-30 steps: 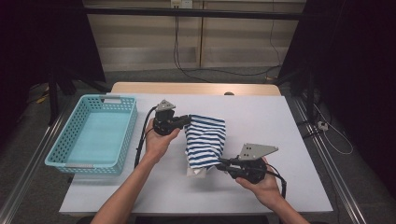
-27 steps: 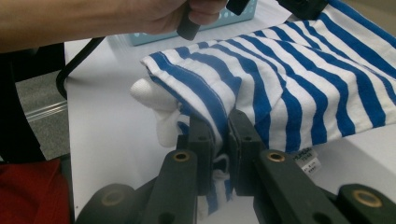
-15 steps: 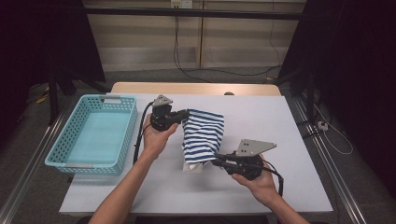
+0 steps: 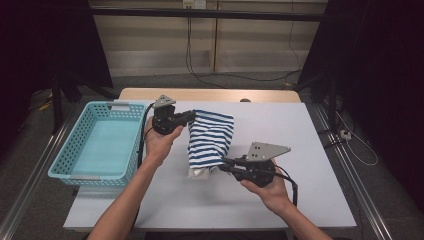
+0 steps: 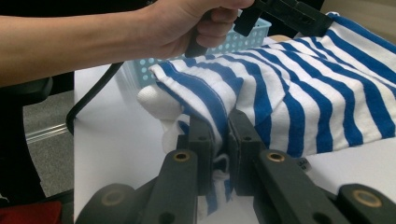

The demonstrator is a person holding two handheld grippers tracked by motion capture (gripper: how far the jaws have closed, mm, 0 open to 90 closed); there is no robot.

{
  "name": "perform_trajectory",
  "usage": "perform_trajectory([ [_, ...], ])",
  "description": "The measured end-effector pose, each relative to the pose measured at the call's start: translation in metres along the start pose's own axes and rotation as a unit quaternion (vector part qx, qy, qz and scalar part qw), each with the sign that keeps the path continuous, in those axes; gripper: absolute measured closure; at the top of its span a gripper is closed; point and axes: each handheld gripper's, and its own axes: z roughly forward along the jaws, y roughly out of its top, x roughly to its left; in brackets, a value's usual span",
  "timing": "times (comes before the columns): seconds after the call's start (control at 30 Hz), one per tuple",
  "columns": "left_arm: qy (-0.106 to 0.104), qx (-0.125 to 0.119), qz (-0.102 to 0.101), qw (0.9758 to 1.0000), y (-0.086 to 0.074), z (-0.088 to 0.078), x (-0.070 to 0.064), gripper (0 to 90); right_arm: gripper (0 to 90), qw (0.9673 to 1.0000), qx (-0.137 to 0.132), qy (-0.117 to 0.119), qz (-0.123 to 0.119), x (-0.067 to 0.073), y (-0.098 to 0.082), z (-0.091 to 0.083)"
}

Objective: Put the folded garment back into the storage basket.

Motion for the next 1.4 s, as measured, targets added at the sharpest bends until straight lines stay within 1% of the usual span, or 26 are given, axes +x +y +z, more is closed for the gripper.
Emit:
perform_trajectory([
  [0.13, 0.002, -0.001, 0.001, 1.0000, 0.003, -0.004, 0.002, 83.7, 82.4, 1.0000, -0.005, 0.000, -0.003, 0.001, 0.005, 0.002],
  [0.27, 0.009, -0.007, 0.004, 0.9999, 0.009, -0.011, 0.004, 83.7, 82.4, 0.9999, -0.013, 0.003, -0.006, 0.002, 0.011, 0.005],
  [0.3, 0.007, -0.008, 0.008, 0.9999, 0.010, -0.012, 0.004, 83.7, 82.4, 0.9999, -0.013, 0.003, -0.006, 0.002, 0.011, 0.005],
  [0.4, 0.011, -0.013, 0.005, 0.9998, 0.013, -0.015, 0.005, 83.7, 82.4, 0.9998, -0.017, 0.005, -0.006, 0.003, 0.013, 0.007],
  [0.6, 0.014, -0.012, 0.006, 0.9998, 0.014, -0.020, 0.009, 83.8, 82.4, 0.9997, -0.020, 0.007, -0.011, 0.004, 0.019, 0.012],
  [0.63, 0.018, -0.014, 0.004, 0.9997, 0.014, -0.021, 0.009, 83.7, 82.4, 0.9997, -0.020, 0.007, -0.012, 0.004, 0.020, 0.012],
  [0.73, 0.023, -0.013, 0.005, 0.9997, 0.016, -0.028, 0.012, 83.8, 82.4, 0.9996, -0.022, 0.009, -0.013, 0.005, 0.022, 0.014],
  [0.77, 0.023, -0.017, 0.001, 0.9996, 0.018, -0.031, 0.013, 83.7, 82.4, 0.9996, -0.024, 0.011, -0.015, 0.005, 0.024, 0.017],
  [0.9, 0.026, -0.018, 0.004, 0.9995, 0.019, -0.036, 0.017, 83.7, 82.4, 0.9995, -0.025, 0.014, -0.015, 0.006, 0.026, 0.020],
  [1.0, 0.025, -0.020, -0.002, 0.9995, 0.020, -0.039, 0.019, 83.7, 82.4, 0.9993, -0.028, 0.018, -0.018, 0.007, 0.028, 0.024],
  [1.03, 0.028, -0.021, -0.003, 0.9994, 0.020, -0.040, 0.019, 83.7, 82.4, 0.9992, -0.029, 0.019, -0.017, 0.008, 0.030, 0.025],
  [1.07, 0.031, -0.017, 0.002, 0.9994, 0.021, -0.044, 0.021, 83.7, 82.4, 0.9992, -0.030, 0.020, -0.017, 0.008, 0.031, 0.026],
  [1.1, 0.030, -0.016, -0.004, 0.9994, 0.021, -0.046, 0.020, 83.7, 82.4, 0.9991, -0.031, 0.021, -0.019, 0.008, 0.032, 0.026],
  [1.13, 0.034, -0.021, 0.000, 0.9992, 0.022, -0.048, 0.021, 83.7, 82.4, 0.9991, -0.032, 0.022, -0.019, 0.009, 0.033, 0.027],
  [1.23, 0.038, -0.020, 0.005, 0.9991, 0.025, -0.054, 0.023, 83.7, 82.4, 0.9989, -0.034, 0.023, -0.022, 0.011, 0.037, 0.029],
  [1.27, 0.043, -0.021, 0.003, 0.9988, 0.026, -0.058, 0.025, 83.7, 82.4, 0.9989, -0.034, 0.022, -0.025, 0.012, 0.038, 0.031],
  [1.4, 0.042, -0.027, -0.003, 0.9988, 0.027, -0.062, 0.029, 83.7, 82.4, 0.9987, -0.034, 0.026, -0.027, 0.013, 0.043, 0.035],
])
